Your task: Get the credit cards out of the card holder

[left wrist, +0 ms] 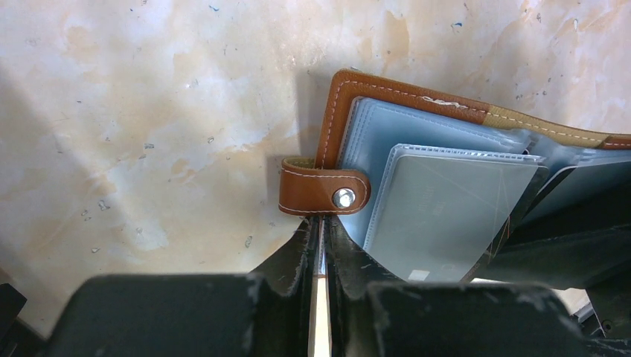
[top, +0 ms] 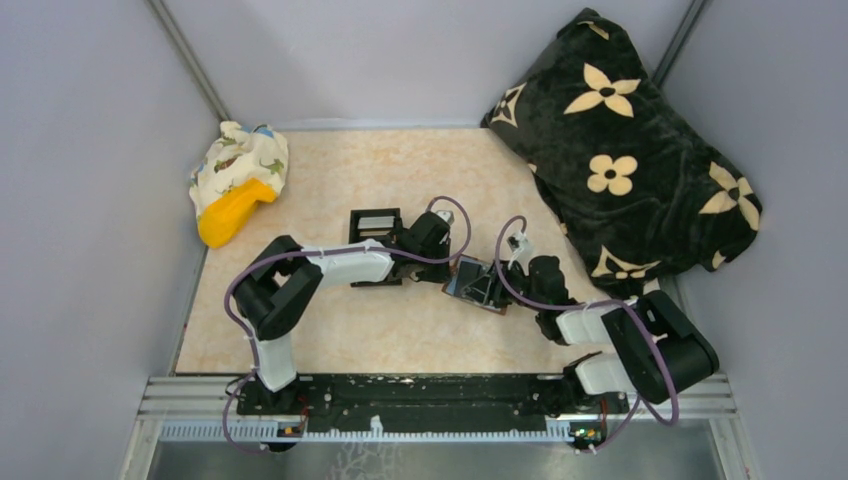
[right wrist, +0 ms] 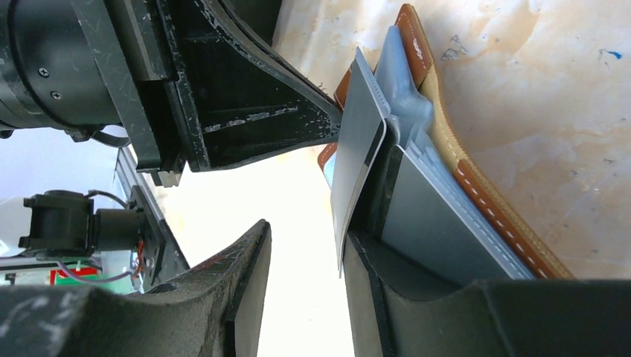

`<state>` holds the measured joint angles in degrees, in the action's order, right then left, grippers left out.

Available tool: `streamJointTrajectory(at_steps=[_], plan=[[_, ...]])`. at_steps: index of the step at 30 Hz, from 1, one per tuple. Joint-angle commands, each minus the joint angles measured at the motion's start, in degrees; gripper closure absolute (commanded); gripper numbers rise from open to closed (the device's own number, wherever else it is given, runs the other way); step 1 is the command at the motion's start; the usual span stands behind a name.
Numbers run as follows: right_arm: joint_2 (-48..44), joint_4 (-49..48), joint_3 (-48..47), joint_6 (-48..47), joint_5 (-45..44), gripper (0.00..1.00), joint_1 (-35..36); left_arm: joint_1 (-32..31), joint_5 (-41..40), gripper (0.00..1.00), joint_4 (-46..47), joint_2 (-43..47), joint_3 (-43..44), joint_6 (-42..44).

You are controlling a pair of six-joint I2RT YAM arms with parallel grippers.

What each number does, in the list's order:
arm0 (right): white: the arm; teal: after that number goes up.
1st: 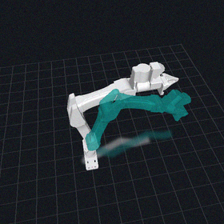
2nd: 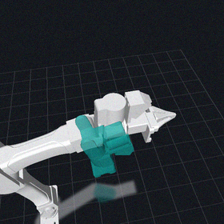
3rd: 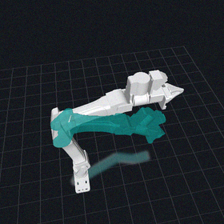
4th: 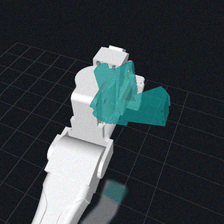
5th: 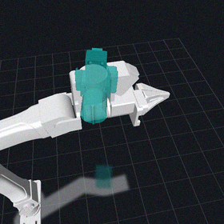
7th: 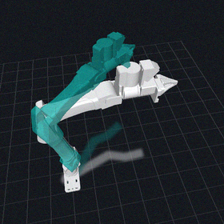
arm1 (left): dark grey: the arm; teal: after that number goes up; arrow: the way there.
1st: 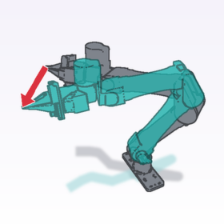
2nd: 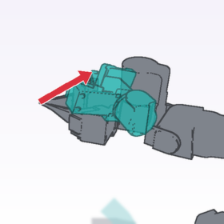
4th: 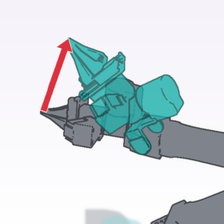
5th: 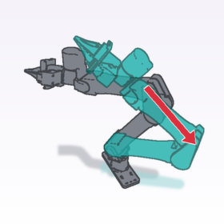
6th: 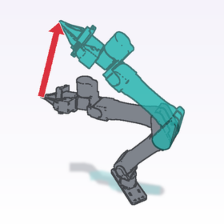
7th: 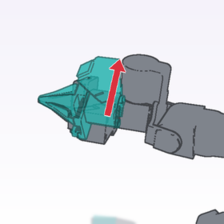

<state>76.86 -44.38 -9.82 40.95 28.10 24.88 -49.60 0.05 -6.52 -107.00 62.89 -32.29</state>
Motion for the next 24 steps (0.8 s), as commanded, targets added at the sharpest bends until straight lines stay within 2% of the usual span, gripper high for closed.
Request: streamJointTrajectory(at_steps=[1, 21, 24], plan=[[-2.51, -0.78, 0.13, -1.49, 0.07, 0.59, -0.88, 0.62, -0.46, 0.88, -3.68, -3.45, -0.93, 0.76], [-10.66, 6.34, 2.66, -2.52, -0.67, 0.64, -4.58, 1.30, -0.01, 0.88, -2.86, -3.85, -1.45, 0.29], [-11.09, 7.11, 2.92, -2.95, -1.18, 0.70, -4.57, 1.32, 0.21, 0.88, -2.82, -3.72, -1.46, 0.30]])
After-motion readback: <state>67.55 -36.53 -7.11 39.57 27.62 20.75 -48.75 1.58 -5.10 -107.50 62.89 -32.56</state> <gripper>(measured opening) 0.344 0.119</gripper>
